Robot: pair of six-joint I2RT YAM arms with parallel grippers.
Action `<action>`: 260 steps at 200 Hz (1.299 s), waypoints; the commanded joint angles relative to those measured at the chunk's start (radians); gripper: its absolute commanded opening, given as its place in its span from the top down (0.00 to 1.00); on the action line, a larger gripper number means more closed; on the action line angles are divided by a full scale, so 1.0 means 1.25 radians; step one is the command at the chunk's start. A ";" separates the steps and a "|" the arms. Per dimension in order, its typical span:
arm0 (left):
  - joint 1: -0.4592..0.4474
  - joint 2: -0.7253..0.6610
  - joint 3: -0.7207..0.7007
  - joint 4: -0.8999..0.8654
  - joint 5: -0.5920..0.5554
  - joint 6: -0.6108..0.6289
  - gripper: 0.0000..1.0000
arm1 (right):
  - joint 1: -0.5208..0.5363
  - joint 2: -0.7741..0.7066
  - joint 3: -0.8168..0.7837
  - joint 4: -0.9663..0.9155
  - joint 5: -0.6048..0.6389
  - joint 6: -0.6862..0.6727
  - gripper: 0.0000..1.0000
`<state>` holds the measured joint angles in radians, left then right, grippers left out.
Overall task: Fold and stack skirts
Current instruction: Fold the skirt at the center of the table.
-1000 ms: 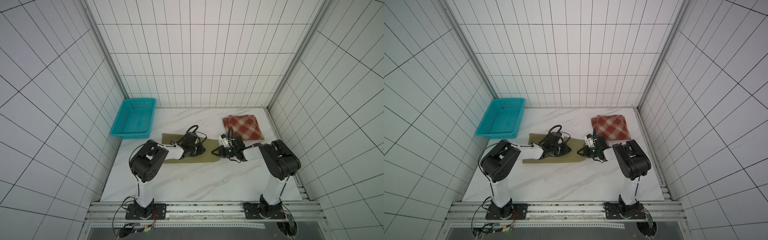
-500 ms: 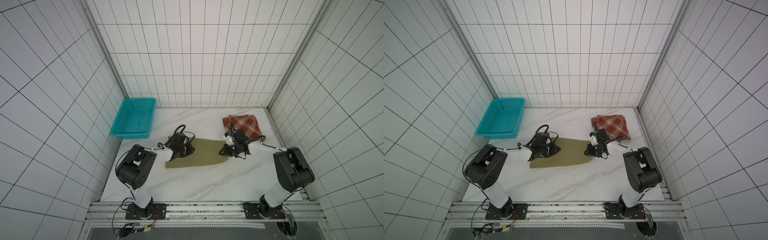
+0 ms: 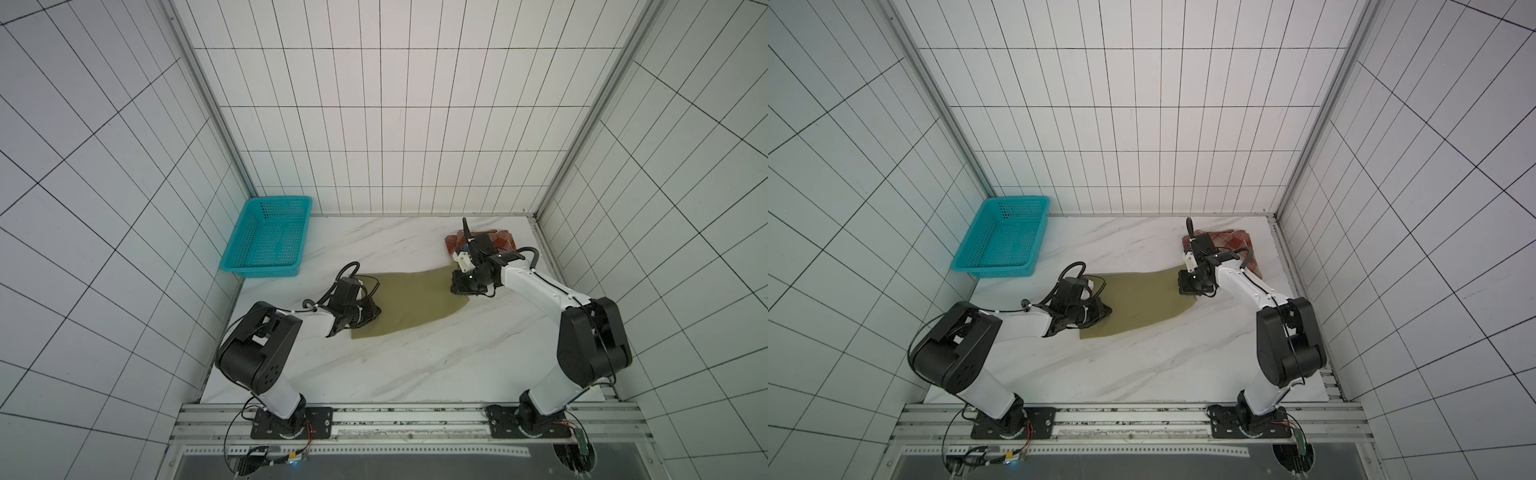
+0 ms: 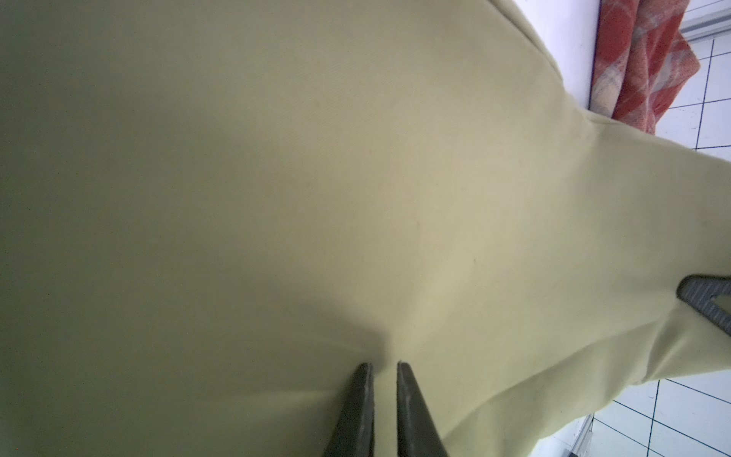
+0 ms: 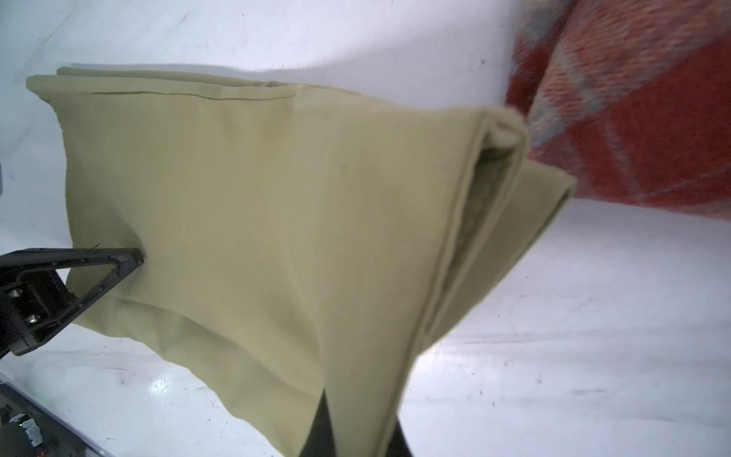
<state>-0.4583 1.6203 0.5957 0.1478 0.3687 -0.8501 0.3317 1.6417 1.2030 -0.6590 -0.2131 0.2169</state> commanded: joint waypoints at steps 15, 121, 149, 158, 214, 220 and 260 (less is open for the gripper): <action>-0.048 -0.001 -0.043 0.070 0.001 -0.044 0.86 | -0.006 0.016 0.117 -0.114 0.108 -0.034 1.00; -0.199 0.149 -0.110 0.370 -0.034 -0.209 0.88 | 0.136 0.060 0.184 -0.149 0.139 -0.001 1.00; -0.221 0.191 -0.119 0.437 -0.045 -0.238 0.87 | 0.190 0.070 0.199 -0.140 0.112 0.023 1.00; -0.224 0.202 -0.121 0.456 -0.045 -0.246 0.88 | 0.204 0.070 0.200 -0.132 0.107 0.031 1.00; -0.230 0.216 -0.120 0.486 -0.048 -0.245 0.88 | 0.279 0.080 0.182 -0.083 0.071 0.079 1.00; -0.230 0.216 -0.118 0.486 -0.050 -0.244 0.88 | 0.287 0.081 0.175 -0.076 0.070 0.083 1.00; -0.230 0.197 -0.111 0.480 -0.054 -0.242 0.88 | 0.307 0.097 0.148 -0.094 0.096 0.080 1.00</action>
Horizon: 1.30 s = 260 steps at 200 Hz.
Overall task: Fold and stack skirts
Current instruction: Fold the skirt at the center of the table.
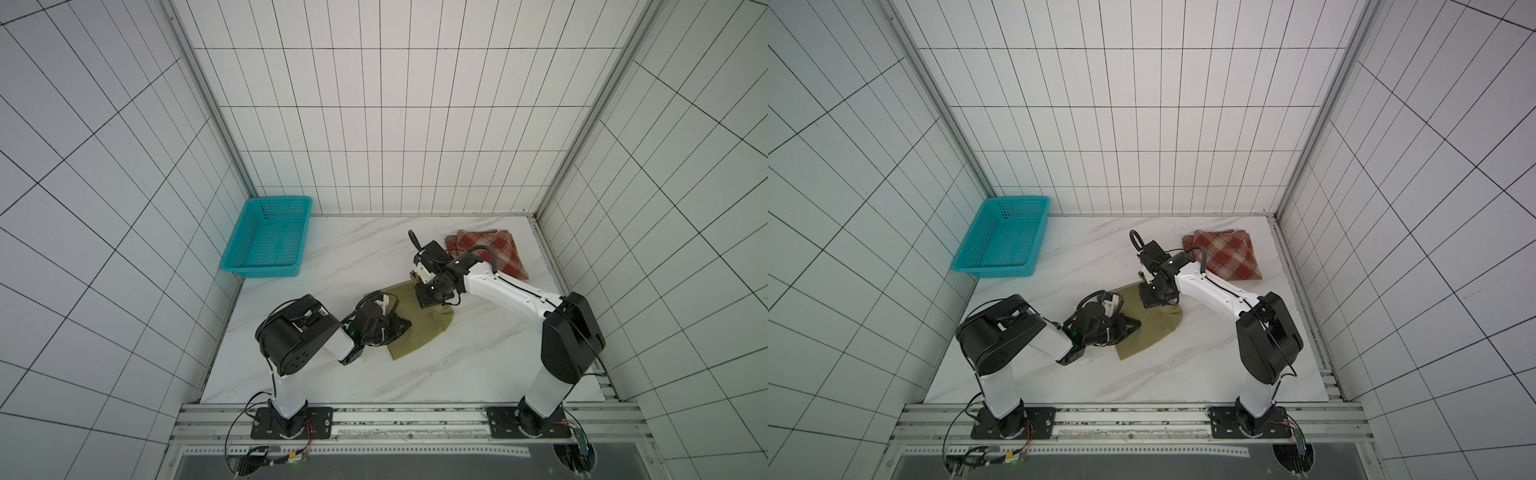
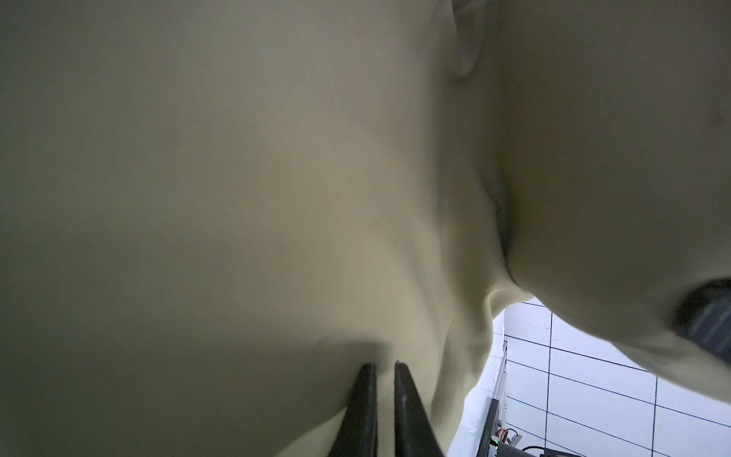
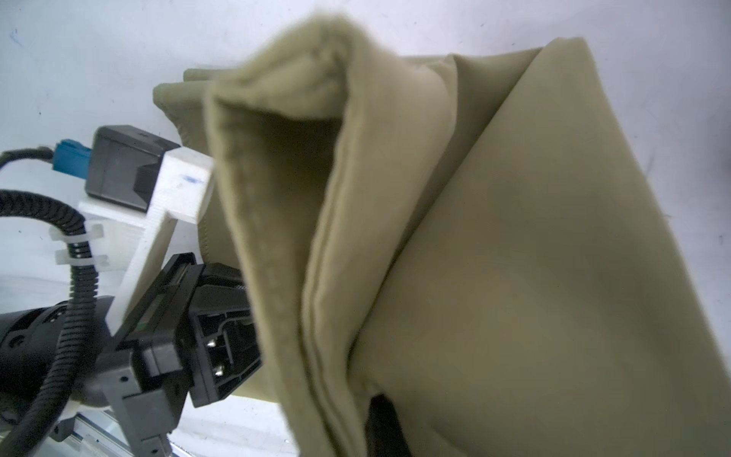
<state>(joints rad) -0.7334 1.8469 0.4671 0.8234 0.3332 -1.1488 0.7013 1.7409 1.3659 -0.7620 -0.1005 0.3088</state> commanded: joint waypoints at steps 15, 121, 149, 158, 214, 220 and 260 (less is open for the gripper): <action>-0.010 -0.009 -0.007 -0.078 -0.031 0.009 0.88 | 0.011 0.006 0.025 -0.046 0.060 -0.001 1.00; 0.039 -0.167 0.011 -0.376 -0.112 0.143 0.89 | -0.112 -0.128 0.026 -0.229 0.238 -0.037 1.00; 0.012 -0.208 0.085 -0.449 -0.116 0.190 0.88 | -0.128 -0.147 -0.013 -0.209 0.218 -0.042 1.00; -0.009 -0.212 0.122 -0.466 -0.115 0.202 0.88 | -0.131 -0.149 -0.019 -0.202 0.209 -0.044 1.00; -0.116 -0.047 0.290 -0.380 0.002 0.133 0.88 | -0.144 -0.137 -0.017 -0.175 0.183 -0.060 1.00; -0.124 -0.025 0.301 -0.367 0.008 0.122 0.88 | -0.145 -0.135 -0.016 -0.174 0.181 -0.063 1.00; -0.165 0.067 0.327 -0.305 0.030 0.073 0.87 | -0.155 -0.136 -0.016 -0.170 0.176 -0.069 1.00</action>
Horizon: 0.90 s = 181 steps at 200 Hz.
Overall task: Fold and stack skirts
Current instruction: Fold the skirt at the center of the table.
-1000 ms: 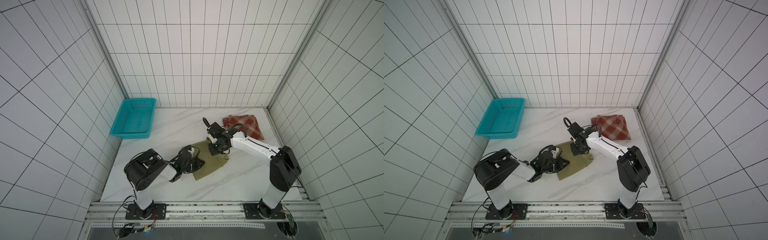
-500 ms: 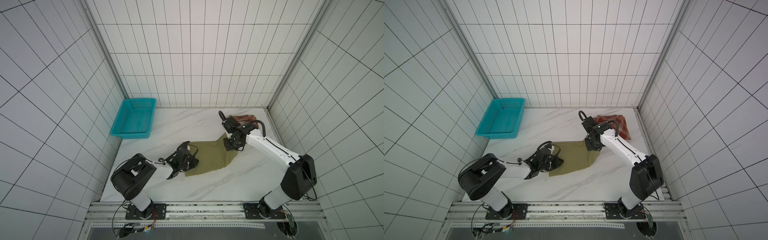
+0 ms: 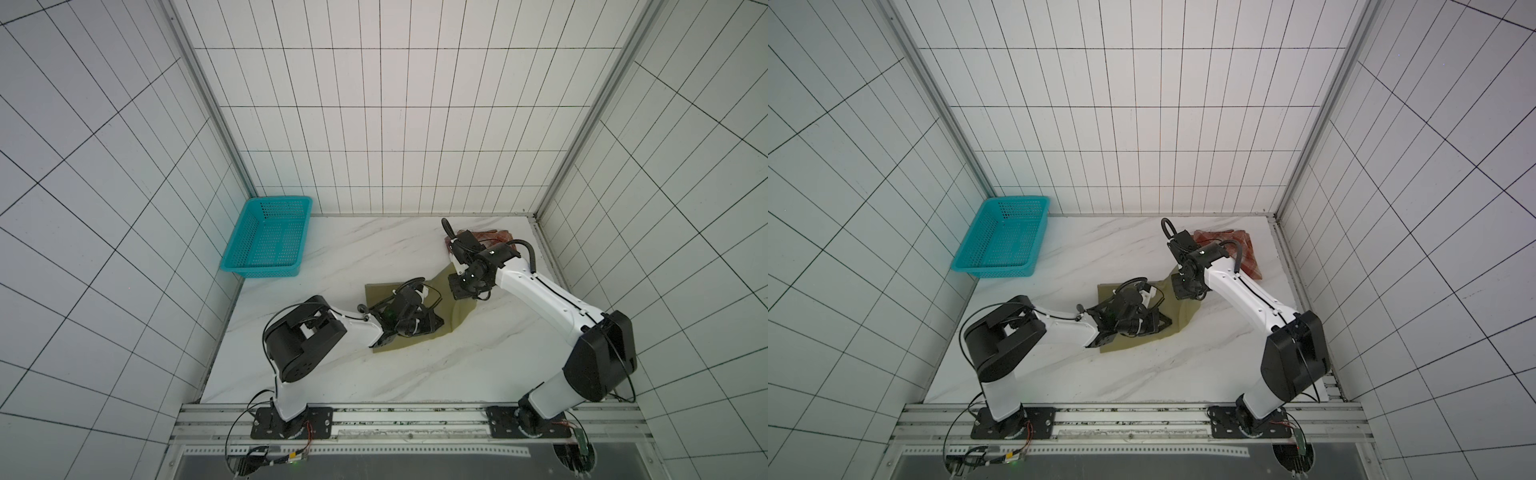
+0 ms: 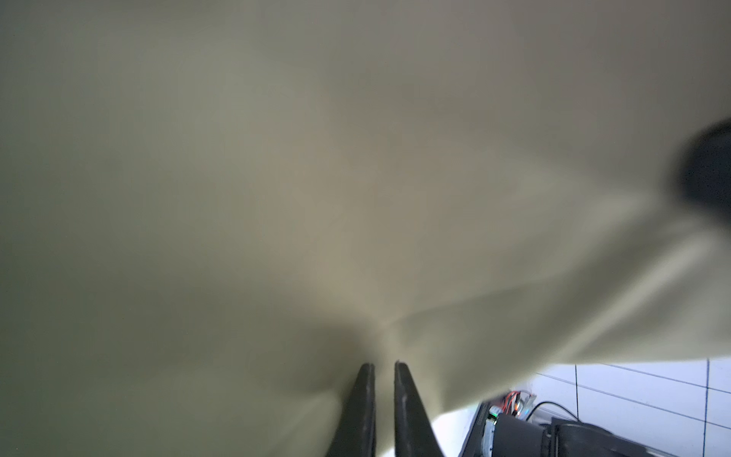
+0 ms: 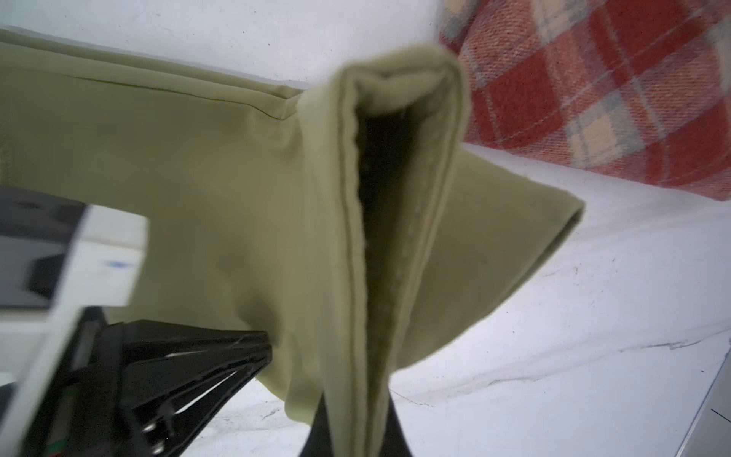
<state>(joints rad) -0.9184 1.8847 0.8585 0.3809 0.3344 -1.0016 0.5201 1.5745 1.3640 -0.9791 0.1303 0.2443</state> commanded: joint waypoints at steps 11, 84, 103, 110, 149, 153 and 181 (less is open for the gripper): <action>-0.019 0.055 0.015 0.050 0.032 -0.052 0.88 | -0.012 -0.005 -0.015 0.007 -0.010 -0.018 1.00; 0.007 -0.010 -0.040 0.099 0.061 -0.096 0.88 | -0.018 -0.007 -0.036 0.014 -0.003 -0.027 1.00; 0.064 -0.090 -0.089 0.080 0.066 -0.089 0.88 | -0.018 -0.007 -0.038 0.014 -0.004 -0.028 1.00; 0.090 -0.117 -0.107 0.067 0.072 -0.079 0.88 | -0.017 -0.008 -0.039 0.015 -0.007 -0.028 1.00; 0.236 -0.238 -0.185 -0.071 0.078 0.030 0.87 | -0.008 -0.009 -0.025 0.020 -0.004 -0.028 1.00; 0.247 -0.244 -0.190 -0.085 0.078 0.045 0.87 | -0.005 -0.006 -0.022 0.019 -0.002 -0.027 1.00; 0.284 -0.259 -0.223 -0.140 0.060 0.110 0.87 | 0.024 0.013 0.008 0.014 0.012 -0.013 1.00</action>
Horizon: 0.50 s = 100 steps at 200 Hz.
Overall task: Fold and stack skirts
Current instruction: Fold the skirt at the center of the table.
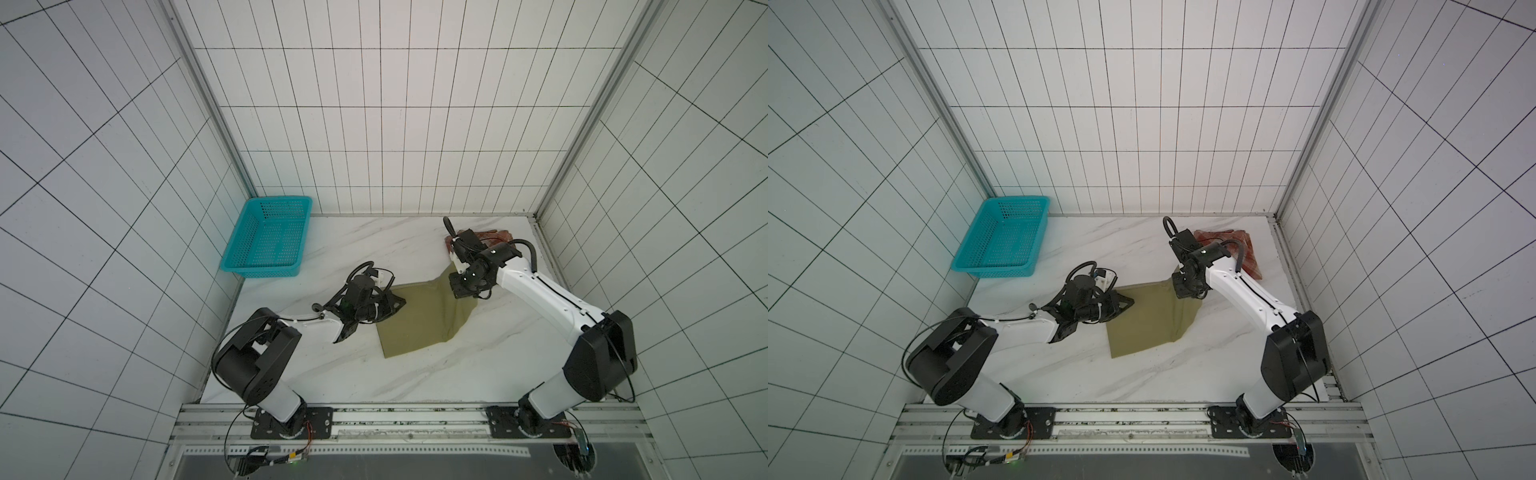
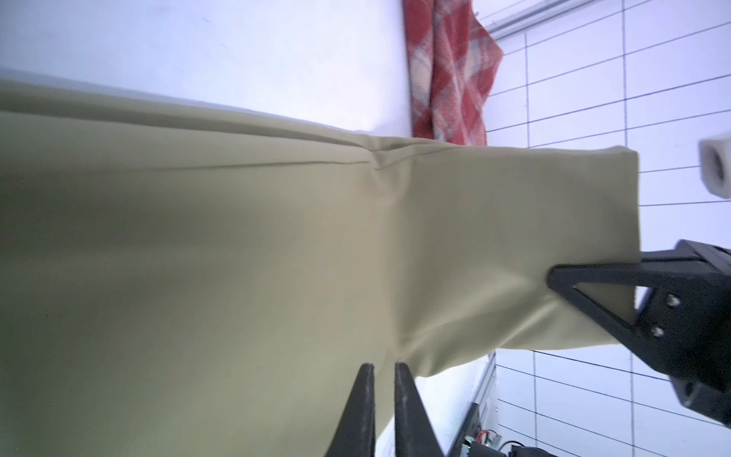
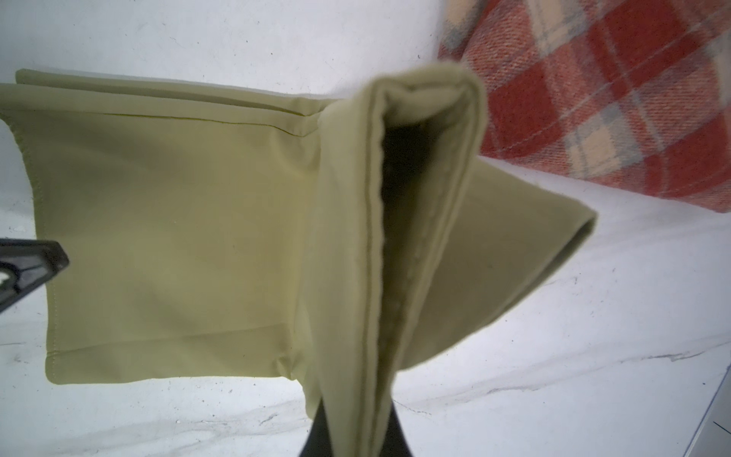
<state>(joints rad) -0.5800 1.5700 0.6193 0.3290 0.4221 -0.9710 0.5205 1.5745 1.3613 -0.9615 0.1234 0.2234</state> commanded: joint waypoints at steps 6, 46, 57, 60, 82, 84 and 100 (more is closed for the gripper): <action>0.013 -0.005 -0.038 -0.106 -0.017 0.098 0.87 | 0.031 0.019 0.016 -0.002 0.017 0.006 1.00; 0.011 0.023 -0.098 -0.076 -0.026 0.108 0.88 | 0.084 0.061 0.058 -0.011 0.018 0.033 1.00; 0.012 0.034 -0.114 -0.056 -0.019 0.100 0.88 | 0.100 0.070 0.072 -0.014 0.017 0.040 1.00; 0.011 0.036 -0.119 -0.050 -0.020 0.100 0.88 | 0.105 0.073 0.076 -0.014 0.016 0.042 1.00; 0.009 0.048 -0.140 -0.029 -0.020 0.091 0.88 | 0.136 0.093 0.098 -0.013 0.005 0.057 1.00; 0.009 0.049 -0.142 -0.027 -0.020 0.091 0.88 | 0.139 0.095 0.101 -0.012 0.004 0.057 1.00; 0.007 0.052 -0.155 -0.010 -0.021 0.081 0.88 | 0.161 0.111 0.115 -0.006 -0.008 0.068 1.00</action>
<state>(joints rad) -0.5636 1.5974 0.4679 0.3191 0.4194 -0.8642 0.6819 1.6871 1.3876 -0.9638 0.1394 0.2752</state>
